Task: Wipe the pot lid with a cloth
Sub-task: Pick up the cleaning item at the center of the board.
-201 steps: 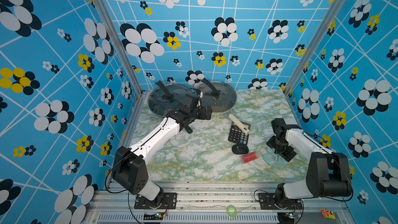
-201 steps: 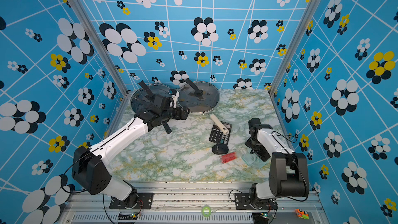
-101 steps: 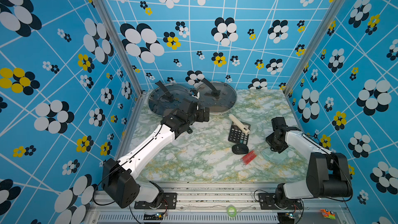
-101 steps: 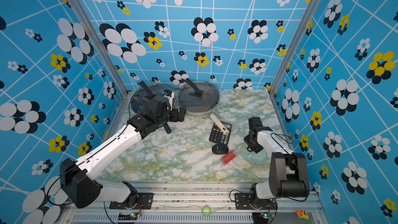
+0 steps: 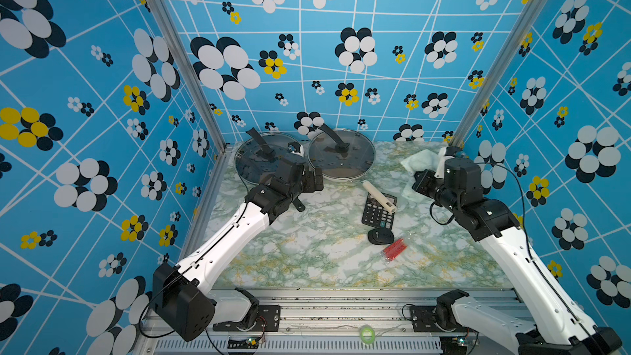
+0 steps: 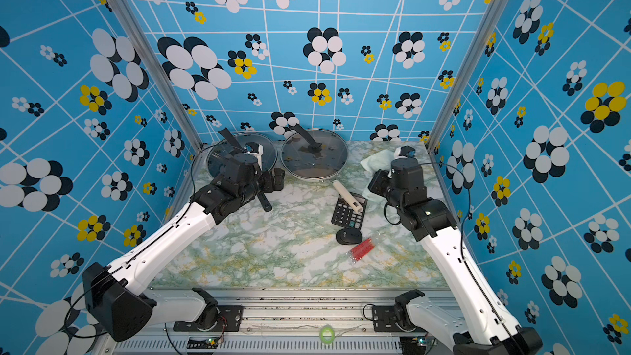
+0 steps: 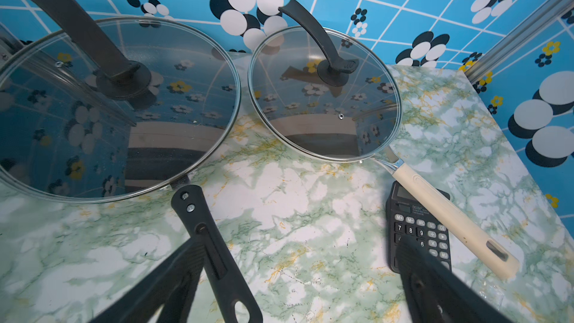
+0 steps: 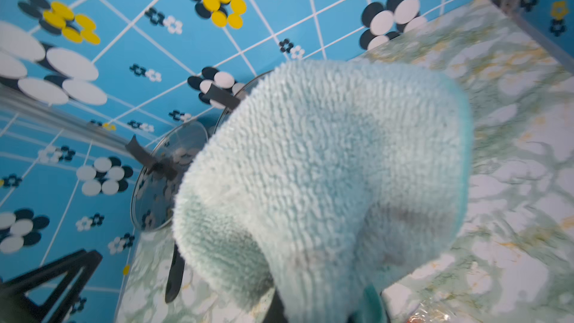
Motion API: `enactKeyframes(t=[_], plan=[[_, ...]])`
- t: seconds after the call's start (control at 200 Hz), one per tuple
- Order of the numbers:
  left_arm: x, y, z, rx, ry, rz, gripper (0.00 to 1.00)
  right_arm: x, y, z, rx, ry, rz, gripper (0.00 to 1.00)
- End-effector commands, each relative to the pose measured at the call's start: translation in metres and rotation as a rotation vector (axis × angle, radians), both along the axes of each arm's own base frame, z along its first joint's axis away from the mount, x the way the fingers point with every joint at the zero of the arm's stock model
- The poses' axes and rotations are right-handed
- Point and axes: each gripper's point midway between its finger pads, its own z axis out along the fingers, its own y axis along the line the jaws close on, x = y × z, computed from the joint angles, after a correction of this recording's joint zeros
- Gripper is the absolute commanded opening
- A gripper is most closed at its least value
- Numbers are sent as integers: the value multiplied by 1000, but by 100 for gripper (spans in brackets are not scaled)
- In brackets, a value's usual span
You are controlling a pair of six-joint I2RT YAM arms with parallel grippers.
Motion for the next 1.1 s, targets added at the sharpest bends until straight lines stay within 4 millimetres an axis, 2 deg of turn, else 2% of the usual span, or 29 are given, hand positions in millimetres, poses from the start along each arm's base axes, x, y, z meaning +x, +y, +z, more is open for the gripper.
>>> enactKeyframes(t=[0.0, 0.07, 0.185, 0.305, 0.46, 0.675, 0.805, 0.89, 1.094], plan=[[-7, 36, 5, -24, 5, 124, 99, 9, 48, -29, -40, 33, 135, 0], [-7, 62, 6, -35, 13, 225, 99, 12, 74, -33, -1, 28, 208, 0], [-6, 108, 0, -31, 65, 448, 99, 19, 101, -39, 41, 45, 288, 0], [9, 126, -2, 69, 68, 546, 99, 27, 117, -42, 29, 49, 331, 0], [47, 148, -15, 129, 95, 703, 99, 45, 123, -36, -11, 23, 332, 0], [119, 162, -38, 209, 101, 834, 99, 74, 137, -22, -33, -16, 329, 0], [161, 163, -57, 284, 83, 873, 99, 90, 138, -13, -34, -37, 295, 0], [177, 168, -64, 333, 60, 921, 99, 96, 135, -11, -44, -38, 269, 0], [197, 178, -87, 359, 36, 996, 100, 107, 124, -9, -23, -8, 263, 0]])
